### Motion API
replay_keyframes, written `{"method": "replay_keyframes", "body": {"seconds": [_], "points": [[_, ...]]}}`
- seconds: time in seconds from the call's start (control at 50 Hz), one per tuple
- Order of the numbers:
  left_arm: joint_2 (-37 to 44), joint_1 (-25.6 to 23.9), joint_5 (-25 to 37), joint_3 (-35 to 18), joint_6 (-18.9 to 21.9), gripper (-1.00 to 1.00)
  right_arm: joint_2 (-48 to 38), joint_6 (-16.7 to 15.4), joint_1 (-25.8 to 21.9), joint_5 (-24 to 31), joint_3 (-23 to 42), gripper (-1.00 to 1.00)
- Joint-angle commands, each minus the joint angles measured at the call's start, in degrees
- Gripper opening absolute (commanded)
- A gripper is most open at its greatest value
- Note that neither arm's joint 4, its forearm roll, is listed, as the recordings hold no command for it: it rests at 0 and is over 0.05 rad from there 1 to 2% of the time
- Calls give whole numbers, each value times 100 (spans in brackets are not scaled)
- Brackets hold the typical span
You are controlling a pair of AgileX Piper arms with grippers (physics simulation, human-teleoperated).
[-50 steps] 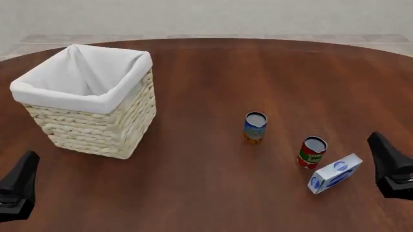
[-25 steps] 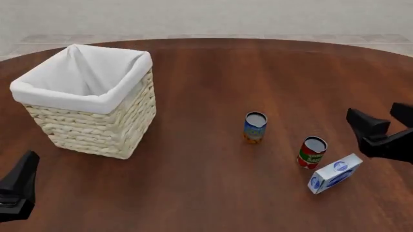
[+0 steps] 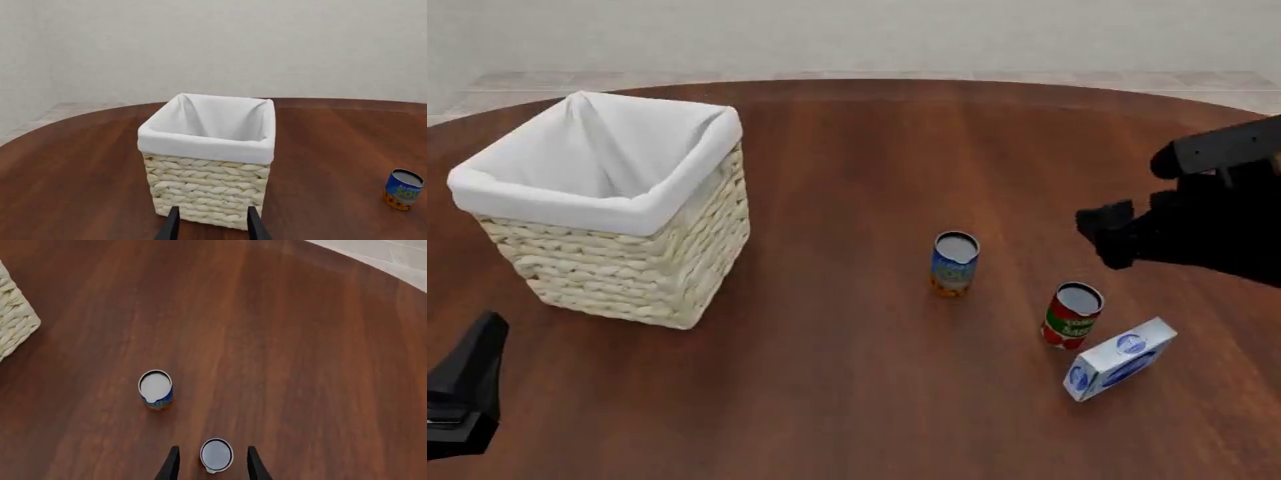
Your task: Pick up the tomato sauce, and put it in the basket.
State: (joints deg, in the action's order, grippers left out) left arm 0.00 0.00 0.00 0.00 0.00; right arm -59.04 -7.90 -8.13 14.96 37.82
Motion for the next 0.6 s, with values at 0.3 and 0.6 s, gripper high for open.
{"method": "replay_keyframes", "body": {"seconds": [0.3,0.6], "points": [[0,0,0,0,0,100,-949,-405,-336,978,555,100],[0,0,0,0,0,100,-1145,-838,-197,1187,529,100]]}}
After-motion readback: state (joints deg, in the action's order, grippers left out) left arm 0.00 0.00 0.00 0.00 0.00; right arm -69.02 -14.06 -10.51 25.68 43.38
